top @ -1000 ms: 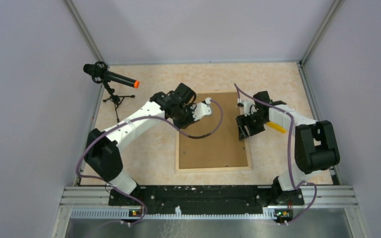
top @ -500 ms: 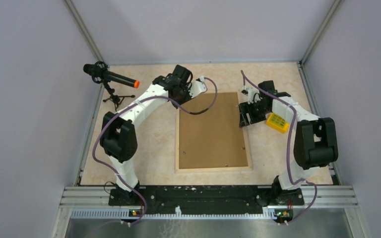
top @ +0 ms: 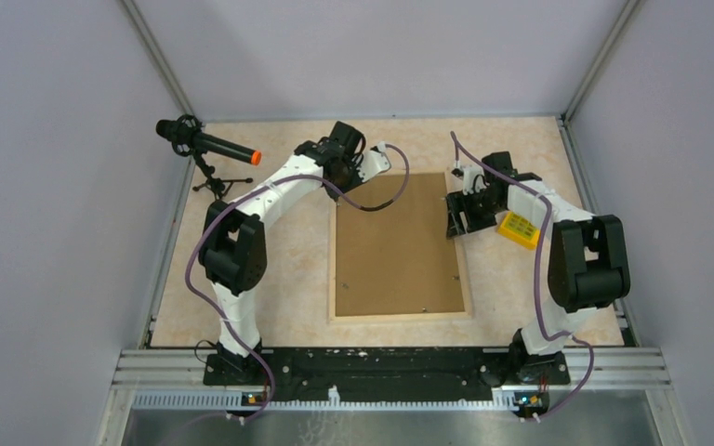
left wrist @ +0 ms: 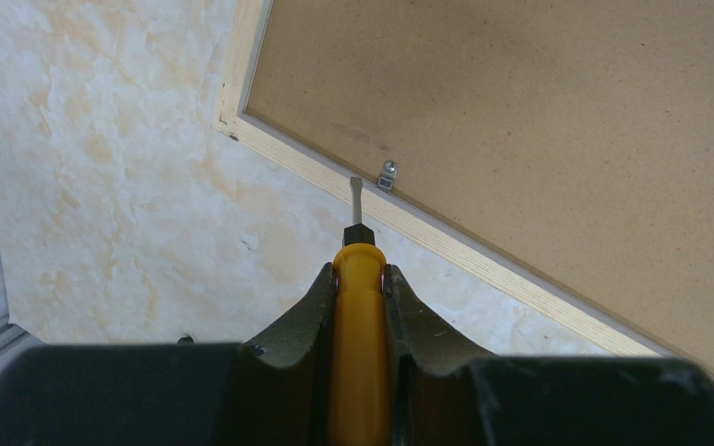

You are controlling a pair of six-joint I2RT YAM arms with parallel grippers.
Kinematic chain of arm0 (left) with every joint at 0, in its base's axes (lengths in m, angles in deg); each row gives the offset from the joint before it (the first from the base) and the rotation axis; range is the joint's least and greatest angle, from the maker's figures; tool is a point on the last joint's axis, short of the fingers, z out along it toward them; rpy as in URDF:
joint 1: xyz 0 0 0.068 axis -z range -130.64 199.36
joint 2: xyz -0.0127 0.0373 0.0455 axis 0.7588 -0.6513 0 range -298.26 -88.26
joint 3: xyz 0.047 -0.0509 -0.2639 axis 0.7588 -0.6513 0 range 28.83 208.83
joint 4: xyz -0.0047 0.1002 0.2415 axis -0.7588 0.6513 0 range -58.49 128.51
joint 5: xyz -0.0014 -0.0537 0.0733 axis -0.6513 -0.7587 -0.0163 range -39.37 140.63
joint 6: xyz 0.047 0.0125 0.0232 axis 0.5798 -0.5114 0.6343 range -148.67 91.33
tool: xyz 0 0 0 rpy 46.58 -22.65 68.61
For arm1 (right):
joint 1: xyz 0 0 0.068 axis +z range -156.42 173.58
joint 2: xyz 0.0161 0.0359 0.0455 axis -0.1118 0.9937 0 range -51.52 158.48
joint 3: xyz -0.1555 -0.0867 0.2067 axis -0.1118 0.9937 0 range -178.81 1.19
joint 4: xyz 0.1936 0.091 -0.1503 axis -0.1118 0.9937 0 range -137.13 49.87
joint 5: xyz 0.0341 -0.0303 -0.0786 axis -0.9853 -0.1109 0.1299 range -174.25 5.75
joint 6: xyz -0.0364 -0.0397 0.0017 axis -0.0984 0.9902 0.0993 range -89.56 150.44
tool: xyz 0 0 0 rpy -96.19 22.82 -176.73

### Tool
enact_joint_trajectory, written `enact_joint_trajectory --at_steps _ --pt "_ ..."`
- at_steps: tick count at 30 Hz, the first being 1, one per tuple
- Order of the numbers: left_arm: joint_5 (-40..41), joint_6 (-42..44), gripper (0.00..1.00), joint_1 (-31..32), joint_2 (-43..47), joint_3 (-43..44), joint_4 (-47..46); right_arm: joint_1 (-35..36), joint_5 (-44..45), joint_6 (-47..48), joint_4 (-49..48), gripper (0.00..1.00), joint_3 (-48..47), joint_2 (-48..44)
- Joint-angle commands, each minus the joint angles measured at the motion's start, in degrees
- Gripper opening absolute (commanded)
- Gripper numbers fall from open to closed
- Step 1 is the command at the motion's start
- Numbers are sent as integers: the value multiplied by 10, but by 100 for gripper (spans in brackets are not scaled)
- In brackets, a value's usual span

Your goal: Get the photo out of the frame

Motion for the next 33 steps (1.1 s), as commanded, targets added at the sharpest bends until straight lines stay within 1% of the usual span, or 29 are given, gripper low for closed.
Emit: enact_joint_trajectory --at_steps 1,10,22,33 --pt "5 0 0 -2 -7 16 -16 -4 -8 -6 -13 67 -3 2" --pt "21 8 0 -3 -19 1 -24 -4 -14 -8 -17 67 7 -1" --pt "9 10 0 -2 -28 -11 -17 -4 -11 -8 -14 66 4 -2" --pt "-5 14 0 0 -16 -26 4 -4 -10 -8 -12 66 -1 0"
